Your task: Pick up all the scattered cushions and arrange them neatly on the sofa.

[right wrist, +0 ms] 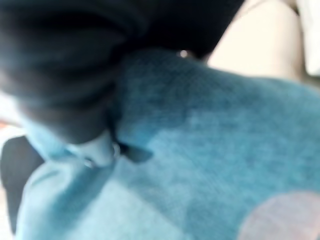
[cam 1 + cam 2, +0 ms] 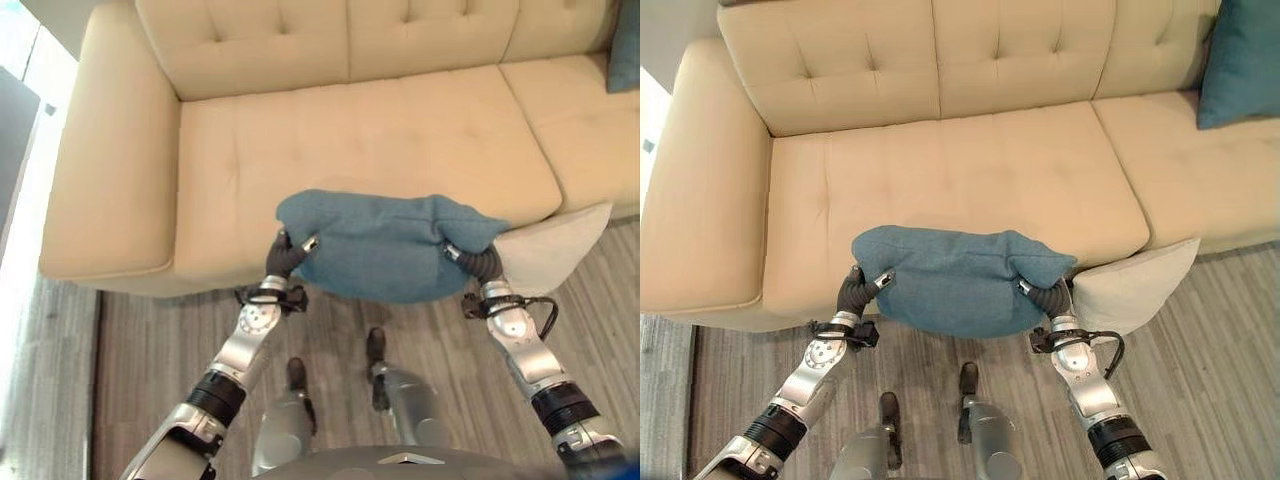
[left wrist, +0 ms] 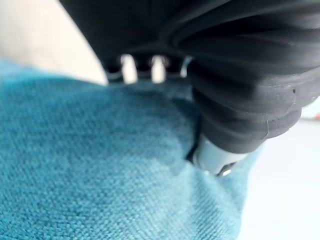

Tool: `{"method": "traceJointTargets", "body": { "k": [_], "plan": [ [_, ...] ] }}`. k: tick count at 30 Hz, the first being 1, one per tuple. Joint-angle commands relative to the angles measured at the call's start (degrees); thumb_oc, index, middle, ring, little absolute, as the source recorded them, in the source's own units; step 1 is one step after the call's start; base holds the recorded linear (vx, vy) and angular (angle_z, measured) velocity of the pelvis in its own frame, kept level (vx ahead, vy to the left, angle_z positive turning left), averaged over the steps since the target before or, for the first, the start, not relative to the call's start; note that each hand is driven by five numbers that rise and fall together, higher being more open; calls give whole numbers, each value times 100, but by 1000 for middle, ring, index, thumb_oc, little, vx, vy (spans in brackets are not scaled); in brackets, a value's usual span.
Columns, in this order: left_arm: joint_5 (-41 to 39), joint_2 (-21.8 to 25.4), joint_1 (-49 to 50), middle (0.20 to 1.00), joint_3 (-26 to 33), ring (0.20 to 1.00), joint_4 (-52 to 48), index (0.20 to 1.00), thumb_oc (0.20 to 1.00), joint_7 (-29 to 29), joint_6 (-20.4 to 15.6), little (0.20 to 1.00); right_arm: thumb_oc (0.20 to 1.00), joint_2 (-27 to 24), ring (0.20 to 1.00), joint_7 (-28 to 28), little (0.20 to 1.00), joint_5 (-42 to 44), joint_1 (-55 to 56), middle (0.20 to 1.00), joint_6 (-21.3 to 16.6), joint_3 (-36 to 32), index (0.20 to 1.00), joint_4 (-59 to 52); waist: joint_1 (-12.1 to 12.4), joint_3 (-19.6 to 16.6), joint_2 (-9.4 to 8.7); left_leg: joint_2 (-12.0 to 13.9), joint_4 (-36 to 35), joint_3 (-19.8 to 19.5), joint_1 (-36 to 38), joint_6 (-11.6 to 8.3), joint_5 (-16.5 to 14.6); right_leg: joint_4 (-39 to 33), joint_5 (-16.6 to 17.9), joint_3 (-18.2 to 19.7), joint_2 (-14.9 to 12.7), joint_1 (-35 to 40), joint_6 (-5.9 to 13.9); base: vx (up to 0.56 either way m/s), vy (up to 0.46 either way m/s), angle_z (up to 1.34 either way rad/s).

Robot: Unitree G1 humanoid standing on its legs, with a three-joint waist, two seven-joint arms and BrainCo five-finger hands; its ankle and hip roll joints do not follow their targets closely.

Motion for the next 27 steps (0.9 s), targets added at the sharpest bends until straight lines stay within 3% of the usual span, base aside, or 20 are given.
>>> {"method": "traceJointTargets", "body": {
  "k": [1, 3, 10, 15, 17, 22, 23, 25, 27],
  "plan": [
    [-100, -69, -86, 200, -73, 200, -345, 200, 200, -331, -323, 200, 200, -50, 200, -31, 200, -62, 96, 200, -328, -230, 200, -471, -20, -242, -111, -65, -780, 192, -271, -77, 828, -174, -421, 224, 65, 866, 483, 316, 73, 26],
    [-25, -86, -58, 200, -44, 200, -342, 200, 200, -308, -281, 200, 200, -28, 200, -92, 200, -111, 119, 200, -320, -225, 200, -437, 99, -265, -165, -88, -924, 167, -387, -94, 980, -157, -488, 343, 168, 1108, 532, 299, 104, 29],
    [23, -16, 56, 200, 54, 200, -492, 200, 200, -370, -284, 200, 200, 85, 200, -12, 200, -172, 94, 200, -205, -237, 200, -425, 199, -468, -213, -326, -757, 362, 146, 233, 338, -71, -537, 691, -133, 1537, 818, 231, 178, -45],
    [78, 78, 139, 200, 174, 200, -675, 200, 200, -339, -296, 200, 200, 133, 200, -20, 200, -286, -51, 200, -172, -219, 200, -460, 317, -423, -142, -542, -782, 604, 615, 594, 4, 1091, 105, 806, -435, 1150, 1178, 150, 210, -45],
    [206, 134, 230, 200, 250, 200, -763, 200, 200, -316, -281, 200, 200, 152, 200, -14, 200, -361, -71, 200, -164, -216, 200, -489, 334, -408, -6, -606, -936, 705, 982, 700, -141, 1557, 122, 578, -527, 871, 1134, 209, 270, -48],
    [208, 137, 279, 200, 358, 200, -738, 200, 200, -319, -319, 200, 200, 117, 200, -18, 200, -351, -220, 200, -182, -196, 200, -475, 270, -406, 49, -654, -1284, 762, 1427, 637, -235, 766, 135, 289, -475, 469, 1056, 172, 58, -25],
    [173, 106, 264, 200, 410, 200, -700, 200, 200, -312, -303, 200, 200, 96, 200, -3, 200, -374, -242, 200, -185, -176, 200, -483, 189, -379, 4, -743, -1297, 683, 1571, 609, -286, 281, 266, 359, -340, 312, 1072, 126, -17, -1],
    [172, 104, 263, 200, 412, 200, -700, 200, 200, -313, -303, 200, 200, 94, 200, -3, 200, -374, -243, 200, -184, -175, 200, -483, 181, -363, 15, -733, -1299, 673, 1591, 607, -291, 255, 275, 345, -331, 347, 1071, 149, -35, 13],
    [285, -26, 290, 200, 405, 200, -607, 200, 200, -385, -304, 200, 200, -9, 200, 37, 200, -451, -107, 200, -180, -248, 200, -556, 85, -463, -40, -793, -1216, 543, 1821, 537, -465, -255, 365, 532, -197, 605, 1020, 341, -133, 68]
  ]
}}
